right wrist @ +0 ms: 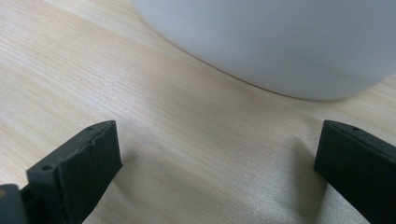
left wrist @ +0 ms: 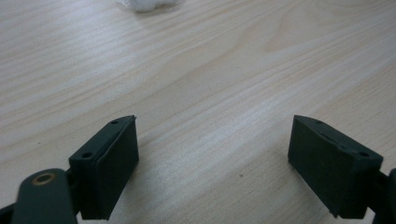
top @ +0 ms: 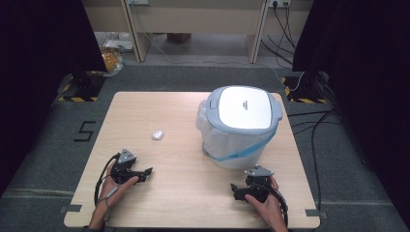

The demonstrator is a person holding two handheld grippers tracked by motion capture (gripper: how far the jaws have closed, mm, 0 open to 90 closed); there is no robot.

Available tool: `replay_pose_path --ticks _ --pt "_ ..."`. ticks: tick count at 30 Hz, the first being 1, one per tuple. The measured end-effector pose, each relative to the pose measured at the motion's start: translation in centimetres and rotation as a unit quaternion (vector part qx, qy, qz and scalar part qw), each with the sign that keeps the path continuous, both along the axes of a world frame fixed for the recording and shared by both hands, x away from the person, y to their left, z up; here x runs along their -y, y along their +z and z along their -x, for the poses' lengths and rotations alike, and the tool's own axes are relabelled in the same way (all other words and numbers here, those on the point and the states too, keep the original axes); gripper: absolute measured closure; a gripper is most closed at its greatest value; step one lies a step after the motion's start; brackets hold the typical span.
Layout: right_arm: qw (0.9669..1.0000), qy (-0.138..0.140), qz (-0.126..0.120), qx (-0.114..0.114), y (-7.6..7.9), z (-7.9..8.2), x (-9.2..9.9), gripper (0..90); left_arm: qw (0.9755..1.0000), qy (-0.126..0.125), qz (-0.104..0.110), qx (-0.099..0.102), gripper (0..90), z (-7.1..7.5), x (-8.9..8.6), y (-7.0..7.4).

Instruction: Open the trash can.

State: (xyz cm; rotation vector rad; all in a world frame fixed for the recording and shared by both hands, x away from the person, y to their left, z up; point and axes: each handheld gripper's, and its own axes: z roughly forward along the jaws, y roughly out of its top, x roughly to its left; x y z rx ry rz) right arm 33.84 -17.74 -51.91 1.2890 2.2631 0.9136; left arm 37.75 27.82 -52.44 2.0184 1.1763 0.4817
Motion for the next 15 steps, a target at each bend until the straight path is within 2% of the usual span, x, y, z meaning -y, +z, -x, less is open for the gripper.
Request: replay_pose_path --ticks 2,4,6,7,8,9,10,11,12,15 --pt "1.0 0.003 -0.001 0.002 0.0 0.0 0.2 1.6 1.0 -0.005 -0.004 0.0 16.6 0.0 0.3 0.1" --pt "1.0 0.006 -0.002 0.001 0.1 0.0 0.4 4.1 0.9999 -0.011 -0.004 0.009 16.8 0.1 0.8 0.4" --pt "1.0 0.005 -0.007 0.001 0.3 0.0 0.8 12.5 0.9997 -0.016 0.002 0.018 17.0 0.2 1.2 0.8" --pt "0.9999 0.002 -0.014 0.003 0.4 0.0 1.2 19.4 0.9995 -0.019 0.006 0.022 17.2 0.2 1.4 1.0" --pt "0.9998 -0.004 -0.02 0.002 0.6 -0.1 1.6 19.5 0.9994 -0.02 0.012 0.025 17.3 0.2 1.7 1.2" --pt "0.9996 -0.011 -0.026 0.004 0.6 -0.2 2.0 15.8 0.9992 -0.022 0.018 0.028 17.3 0.1 1.9 1.4" --pt "0.9996 -0.011 -0.026 0.004 0.6 -0.2 2.0 15.8 0.9992 -0.022 0.018 0.028 17.3 0.1 1.9 1.4" --pt "0.999 -0.031 -0.033 0.005 0.9 -0.3 2.9 17.1 0.999 -0.027 0.02 0.028 17.3 -0.1 2.5 1.5" --pt "0.9987 -0.036 -0.035 0.007 1.1 -0.4 3.2 16.4 0.9991 -0.029 0.017 0.028 17.4 -0.2 2.9 1.6" --pt "0.9981 -0.041 -0.045 0.015 1.5 -0.6 4.3 15.0 0.9989 -0.033 0.017 0.029 18.0 -0.7 4.0 1.8"
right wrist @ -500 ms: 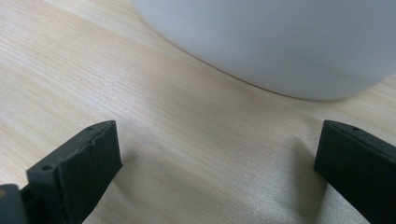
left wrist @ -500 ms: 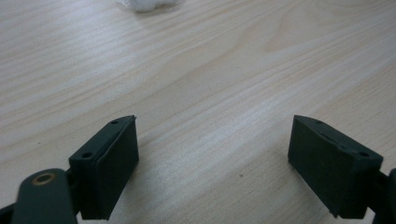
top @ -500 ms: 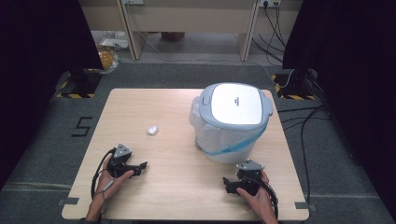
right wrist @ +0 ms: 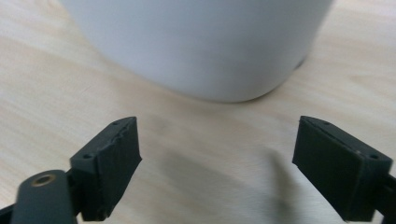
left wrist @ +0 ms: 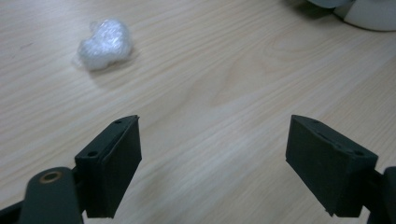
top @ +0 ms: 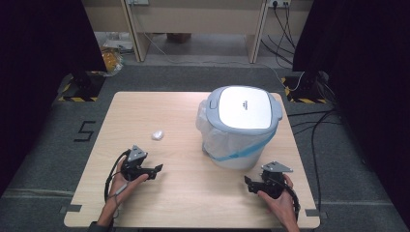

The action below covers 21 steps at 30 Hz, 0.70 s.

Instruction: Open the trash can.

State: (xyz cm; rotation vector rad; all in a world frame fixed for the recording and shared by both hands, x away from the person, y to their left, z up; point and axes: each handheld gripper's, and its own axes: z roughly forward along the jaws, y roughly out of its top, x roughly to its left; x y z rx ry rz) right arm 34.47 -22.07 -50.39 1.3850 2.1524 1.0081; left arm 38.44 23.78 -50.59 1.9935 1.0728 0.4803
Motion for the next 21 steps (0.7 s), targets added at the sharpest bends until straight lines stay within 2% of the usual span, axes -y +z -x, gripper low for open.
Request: replay_pose_path --ticks 5,7,10,11,12,14,17,19,21 --pt "0.9992 -0.037 0.014 0.006 0.3 -0.9 1.5 15.5 0.9999 -0.013 0.002 0.004 18.7 -1.3 2.4 0.5" --pt "0.999 -0.039 0.016 0.014 0.5 -1.3 1.9 15.1 0.9998 -0.018 -0.001 0.005 18.7 -2.0 3.3 0.7" --pt "0.9984 -0.042 0.032 0.021 0.8 -1.9 2.4 15.3 0.9997 -0.025 -0.002 0.007 18.9 -3.4 5.1 1.1" --pt "0.9984 -0.042 0.032 0.021 0.8 -1.9 2.4 15.3 0.9997 -0.025 -0.002 0.007 18.9 -3.4 5.1 1.1" --pt "0.9969 -0.059 0.047 0.023 1.0 -2.6 2.9 15.6 0.9996 -0.025 -0.003 0.007 18.9 -4.2 6.1 1.1" --pt "0.9959 -0.069 0.052 0.026 1.2 -3.3 3.5 16.1 0.9996 -0.026 -0.003 0.008 19.2 -4.9 7.0 1.2" --pt "0.9959 -0.075 0.036 0.038 1.2 -4.4 4.3 16.6 0.9997 -0.023 -0.001 0.011 19.5 -5.9 8.0 1.4" --pt "0.9966 -0.074 0.016 0.031 1.1 -5.0 4.7 16.9 0.9998 -0.014 0.011 0.012 19.4 -6.4 8.4 1.5" --pt "0.9963 -0.077 0.009 0.037 1.0 -5.2 4.8 17.0 0.9998 -0.006 0.017 0.013 19.3 -7.0 8.8 1.6"
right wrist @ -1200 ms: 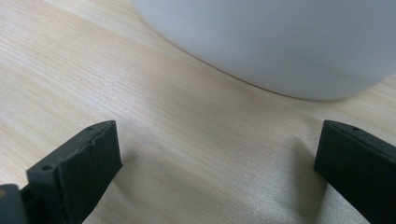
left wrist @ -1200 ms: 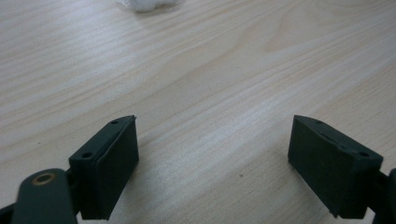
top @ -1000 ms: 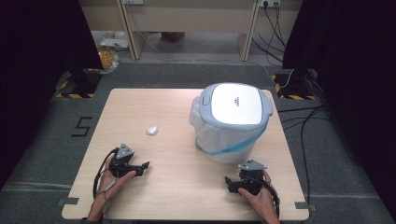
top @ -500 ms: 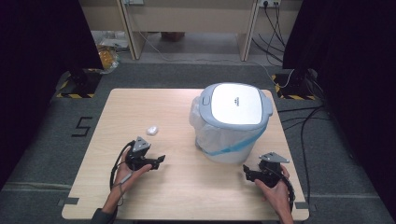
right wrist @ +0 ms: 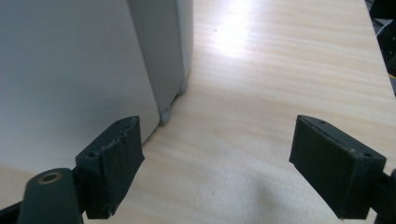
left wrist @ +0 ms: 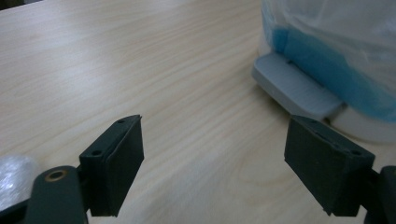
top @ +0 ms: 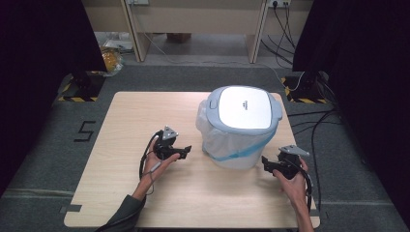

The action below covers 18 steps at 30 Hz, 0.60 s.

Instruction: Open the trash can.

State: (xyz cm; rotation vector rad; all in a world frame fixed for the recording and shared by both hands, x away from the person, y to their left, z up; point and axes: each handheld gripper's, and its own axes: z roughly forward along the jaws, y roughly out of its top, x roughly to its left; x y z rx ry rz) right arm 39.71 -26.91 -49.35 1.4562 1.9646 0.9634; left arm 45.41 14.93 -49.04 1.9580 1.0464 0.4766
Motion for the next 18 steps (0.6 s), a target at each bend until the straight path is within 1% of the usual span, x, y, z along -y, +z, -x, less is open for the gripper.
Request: replay_pose_path --ticks 1,2,3,4,5,6,7,8,9,10,12,15,16,17,18 --pt "1.0 -0.002 -0.004 0.006 0.1 -0.1 0.0 17.4 1.0 0.006 0.001 0.005 19.3 -0.4 0.4 0.0" --pt "0.9999 -0.002 -0.009 0.01 0.2 -0.2 -0.1 17.6 1.0 0.009 0.001 0.004 19.3 -0.7 0.7 0.0" --pt "0.9998 0.002 -0.011 0.014 0.2 -0.4 -0.1 18.6 1.0 0.009 0.001 0.004 19.3 -0.7 0.7 0.0" --pt "0.9998 0.002 -0.011 0.014 0.2 -0.4 -0.1 18.6 0.9999 0.01 0.002 0.002 19.3 -1.0 0.9 0.1" --pt "0.9999 0.001 -0.003 0.016 0.3 -0.5 -0.2 19.4 0.9999 0.01 0.0 0.001 19.3 -1.6 1.5 0.0" --pt "0.9999 0.001 -0.004 0.016 0.3 -0.6 -0.2 19.9 0.9999 0.008 -0.006 -0.001 19.3 -1.9 1.9 -0.1" --pt "0.9999 0.001 -0.008 0.013 0.3 -0.7 -0.1 20.8 0.9999 0.01 -0.002 -0.001 19.3 -2.1 2.3 -0.2" --pt "0.9998 0.0 -0.01 0.015 0.2 -0.8 -0.2 21.5 0.9999 0.008 -0.007 -0.004 19.3 -2.3 2.5 -0.3" --pt "0.9998 0.001 -0.007 0.016 0.2 -0.8 -0.2 22.7 0.9999 0.008 -0.01 -0.004 19.3 -2.5 2.7 -0.4" --pt "0.9998 0.004 -0.003 0.02 0.2 -1.0 -0.2 23.9 0.9999 0.008 -0.013 -0.005 19.3 -2.7 2.8 -0.4" --pt "0.9997 0.011 -0.003 0.022 0.2 -1.2 -0.3 26.4 0.9998 0.008 -0.015 -0.004 19.2 -3.0 2.8 -0.5" --pt "0.9993 0.028 -0.011 0.021 0.1 -1.9 -0.7 26.5 0.9996 0.028 -0.007 0.001 19.3 -3.8 2.6 -0.1" --pt "0.9991 0.035 -0.01 0.022 0.1 -2.1 -0.8 26.5 0.9995 0.03 -0.009 0.001 19.3 -4.1 2.5 0.0" --pt "0.9991 0.036 -0.01 0.019 0.1 -2.2 -1.0 26.4 0.9993 0.035 -0.01 0.002 19.3 -4.4 2.5 0.2" --pt "0.9991 0.036 -0.009 0.02 0.1 -2.3 -1.2 26.4 0.9993 0.034 -0.016 0.001 19.4 -4.7 2.5 0.2"
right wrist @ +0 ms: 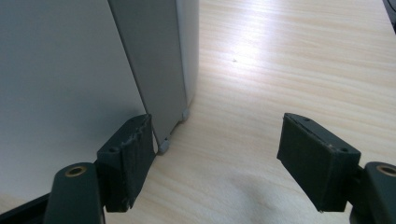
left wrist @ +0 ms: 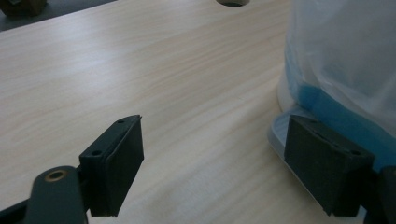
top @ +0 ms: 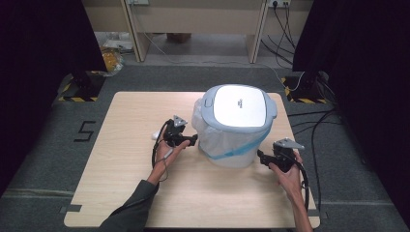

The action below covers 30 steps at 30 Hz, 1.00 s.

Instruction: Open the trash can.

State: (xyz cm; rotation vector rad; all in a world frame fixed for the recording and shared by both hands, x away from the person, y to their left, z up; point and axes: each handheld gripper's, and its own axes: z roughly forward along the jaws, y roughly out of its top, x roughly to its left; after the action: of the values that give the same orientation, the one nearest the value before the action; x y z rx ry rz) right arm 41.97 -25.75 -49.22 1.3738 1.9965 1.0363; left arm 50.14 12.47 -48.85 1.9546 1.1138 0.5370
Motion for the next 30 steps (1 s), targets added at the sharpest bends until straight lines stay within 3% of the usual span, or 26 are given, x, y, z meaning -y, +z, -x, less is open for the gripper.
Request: replay_pose_path --ticks 4,5,7,15,21,25,30 --pt "1.0 0.0 -0.004 0.0 -0.1 -0.2 -0.1 26.4 0.9999 0.008 0.013 -0.006 20.0 -1.2 0.2 -0.3" --pt "0.9999 -0.003 -0.011 -0.002 -0.2 -0.2 0.0 26.3 0.9995 0.008 0.029 -0.01 20.6 -1.8 0.3 -0.5" --pt "0.9999 -0.004 -0.012 -0.002 -0.2 -0.2 0.0 26.4 0.9995 0.01 0.024 -0.016 21.2 -2.4 0.7 -1.0" --pt "0.9996 -0.011 -0.025 -0.004 -0.4 -0.1 0.0 26.3 0.9977 0.016 0.044 -0.048 21.0 -4.0 1.8 -2.2" --pt "0.9988 -0.019 -0.043 -0.012 -0.5 0.8 -0.1 26.3 0.9971 0.01 0.047 -0.059 23.7 -4.3 2.3 -2.3" --pt "0.9975 -0.015 -0.069 -0.006 -0.7 3.0 -0.6 25.5 0.9966 -0.001 0.052 -0.064 27.1 -4.0 2.4 -2.1" --pt "0.9988 -0.002 -0.048 0.005 -0.2 4.0 -1.4 24.3 0.996 -0.003 0.05 -0.075 29.8 -3.6 2.2 -2.0"
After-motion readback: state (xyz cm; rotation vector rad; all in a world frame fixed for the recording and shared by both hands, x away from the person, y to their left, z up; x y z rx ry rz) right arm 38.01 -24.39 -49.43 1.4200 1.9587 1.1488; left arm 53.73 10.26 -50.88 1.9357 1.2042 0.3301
